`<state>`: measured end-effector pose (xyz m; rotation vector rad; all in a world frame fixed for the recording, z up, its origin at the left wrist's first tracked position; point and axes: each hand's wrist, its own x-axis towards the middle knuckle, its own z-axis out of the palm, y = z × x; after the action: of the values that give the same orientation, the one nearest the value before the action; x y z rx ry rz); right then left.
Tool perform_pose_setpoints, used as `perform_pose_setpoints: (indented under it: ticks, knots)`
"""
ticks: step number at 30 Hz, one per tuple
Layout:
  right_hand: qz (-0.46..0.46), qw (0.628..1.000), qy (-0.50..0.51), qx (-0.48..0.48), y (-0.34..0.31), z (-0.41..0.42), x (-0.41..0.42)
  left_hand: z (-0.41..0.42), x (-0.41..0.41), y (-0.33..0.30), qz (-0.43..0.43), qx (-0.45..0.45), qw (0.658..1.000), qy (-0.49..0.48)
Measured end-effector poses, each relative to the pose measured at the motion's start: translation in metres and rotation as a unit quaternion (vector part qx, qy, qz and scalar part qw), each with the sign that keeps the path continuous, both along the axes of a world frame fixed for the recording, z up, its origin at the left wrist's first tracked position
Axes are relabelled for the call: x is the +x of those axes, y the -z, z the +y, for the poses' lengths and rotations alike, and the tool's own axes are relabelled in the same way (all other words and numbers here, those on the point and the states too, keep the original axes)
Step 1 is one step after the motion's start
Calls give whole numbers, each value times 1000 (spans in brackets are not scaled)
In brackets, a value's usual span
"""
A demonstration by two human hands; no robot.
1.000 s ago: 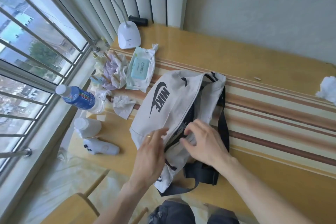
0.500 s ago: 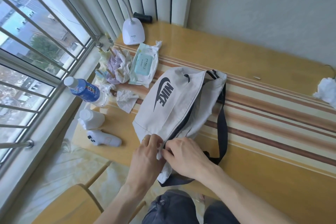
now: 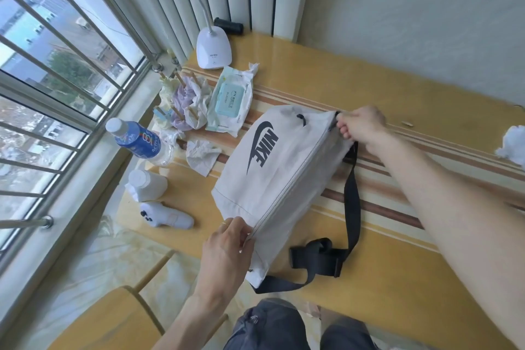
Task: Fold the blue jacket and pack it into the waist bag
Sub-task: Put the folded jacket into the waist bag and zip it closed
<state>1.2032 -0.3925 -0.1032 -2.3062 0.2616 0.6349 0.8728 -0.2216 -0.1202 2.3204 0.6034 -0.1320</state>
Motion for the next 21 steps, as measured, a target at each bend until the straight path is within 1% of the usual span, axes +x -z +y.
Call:
perform_pose_setpoints:
  ticks: [1,3,5,6,7,10,13,16,21]
  knots:
    - [-18,998,63,-3,4,-5,12,-2,-1,0,-1,-1,1000,5]
    - [-38,987,153,5,11,-11,18,-3,-3,-3,-5,-5,1000,13]
    - [-46,980,194,21,17,-9,0,-2,-5,0,5,-11,1000,15]
    - [-54,982,179,16,19,-7,-17,-1,-6,3,12,-12,1000,16]
    - [-62,988,140,9,21,-5,-40,0,-7,5,19,-15,1000,16]
    - [-79,996,-12,32,12,1,-127,0,-3,10,30,-24,999,19]
    - [-54,990,-113,63,9,0,-207,0,-5,12,42,-22,998,37]
    - [-23,990,-125,69,7,-10,-265,1,-17,8,49,-20,998,47]
    - [-32,991,-99,84,-13,-40,-324,-9,-70,-11,44,-3,999,28]
